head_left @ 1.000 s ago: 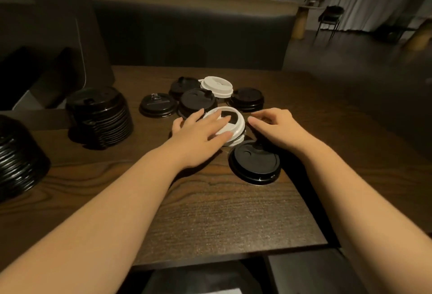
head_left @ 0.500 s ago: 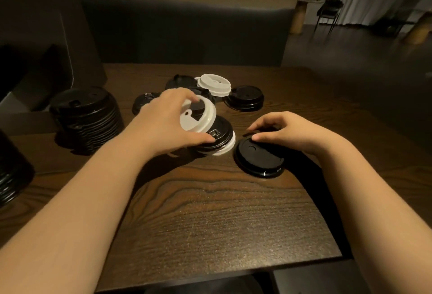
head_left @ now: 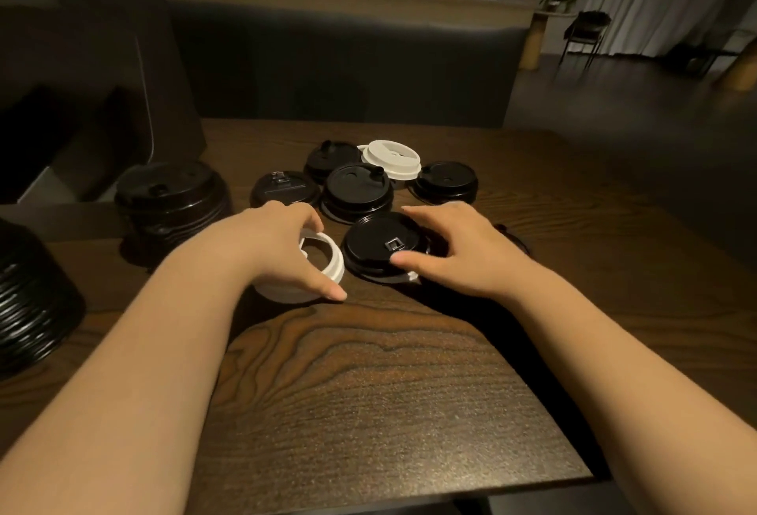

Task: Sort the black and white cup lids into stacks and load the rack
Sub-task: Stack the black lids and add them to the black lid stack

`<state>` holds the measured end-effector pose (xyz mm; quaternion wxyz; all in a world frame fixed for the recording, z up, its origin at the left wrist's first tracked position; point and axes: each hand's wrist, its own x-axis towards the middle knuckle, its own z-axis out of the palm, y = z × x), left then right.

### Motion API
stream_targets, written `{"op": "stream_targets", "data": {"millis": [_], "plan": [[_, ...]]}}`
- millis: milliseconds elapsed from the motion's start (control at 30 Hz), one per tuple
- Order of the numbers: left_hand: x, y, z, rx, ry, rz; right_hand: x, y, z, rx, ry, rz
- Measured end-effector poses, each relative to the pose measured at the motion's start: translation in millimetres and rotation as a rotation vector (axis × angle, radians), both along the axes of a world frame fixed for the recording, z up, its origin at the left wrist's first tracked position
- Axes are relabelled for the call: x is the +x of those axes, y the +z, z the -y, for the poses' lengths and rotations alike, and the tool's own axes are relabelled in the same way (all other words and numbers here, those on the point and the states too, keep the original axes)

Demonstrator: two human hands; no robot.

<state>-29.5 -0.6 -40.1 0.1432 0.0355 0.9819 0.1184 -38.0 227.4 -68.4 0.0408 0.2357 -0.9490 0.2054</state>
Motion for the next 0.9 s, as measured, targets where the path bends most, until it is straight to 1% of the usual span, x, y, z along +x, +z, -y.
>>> {"op": "stream_targets", "data": {"millis": [67,133,200,267,333,400,467,533,633,700,733,833,900], "plan": [[-1,-3,-3,0.011,-0.001,-0.043,-3,-3,4,0.071,0.013,0.035],[-1,-4,-7,0.062,0.017,-0.116,-6,-5,4,0.047,0.016,0.026],[-3,-4,-12,0.237,0.052,-0.255,-6,-5,2,-0.046,0.01,0.01],[-6,-3,-17,0.487,0.067,-0.387,-4,-2,0,-0.188,0.005,0.04],[-6,-2,-23,0.695,0.094,-0.404,0,3,-3,-0.317,0.049,0.097],[-5,-1,-27,0.827,0.077,-0.352,7,11,-4,-0.391,0.118,0.187],[-3,-3,-32,0.809,0.003,-0.276,14,16,-2,-0.435,0.183,0.295],[-3,-7,-35,0.807,-0.031,-0.235,20,15,-1,-0.488,0.204,0.321],[-6,-11,-35,0.913,0.086,-0.275,22,12,2,-0.642,0.094,0.303],[-9,-13,-35,0.995,0.183,-0.341,20,11,7,-0.787,0.02,0.348],[-9,-14,-37,1.005,0.224,-0.363,20,11,10,-0.844,0.01,0.387],[-13,-19,-44,0.882,0.263,-0.367,19,6,17,-0.88,-0.002,0.422],[-14,-20,-47,0.899,0.264,-0.311,16,5,16,-0.922,-0.012,0.393]]}}
